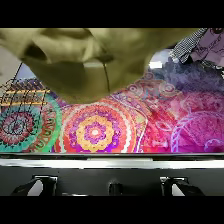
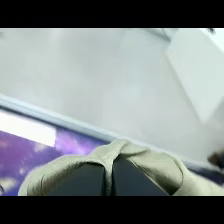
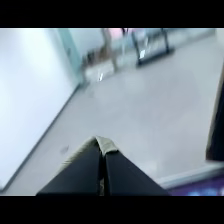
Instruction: Fold the clothes and pants, and hang the long-sleeved shirts on hangers.
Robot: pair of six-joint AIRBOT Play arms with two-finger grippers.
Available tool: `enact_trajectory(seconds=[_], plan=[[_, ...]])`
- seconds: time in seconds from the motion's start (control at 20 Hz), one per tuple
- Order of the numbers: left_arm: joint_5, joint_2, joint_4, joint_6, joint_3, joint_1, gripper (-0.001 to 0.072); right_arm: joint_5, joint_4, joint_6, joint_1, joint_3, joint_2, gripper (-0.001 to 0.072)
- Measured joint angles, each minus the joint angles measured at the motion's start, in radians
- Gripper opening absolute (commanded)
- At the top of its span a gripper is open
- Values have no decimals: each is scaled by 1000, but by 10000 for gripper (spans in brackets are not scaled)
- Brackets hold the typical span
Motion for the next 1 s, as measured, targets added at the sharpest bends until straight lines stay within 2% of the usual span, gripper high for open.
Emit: enact_trajectory(seconds=[0.25, 0.5, 0.75, 1.0], plan=[[-80, 164, 75, -60, 39, 76, 18, 93, -124, 72, 0, 65, 155, 24], [-141, 172, 78, -101, 21, 92, 18, 174, -160, 186, 0, 76, 173, 25], [-184, -6, -68, -44, -91, 27, 18, 326, -127, 295, 0, 43, -18, 25], [-164, -383, -43, 2, -169, -176, 19, 421, -2, 309, 0, -35, -375, 26]])
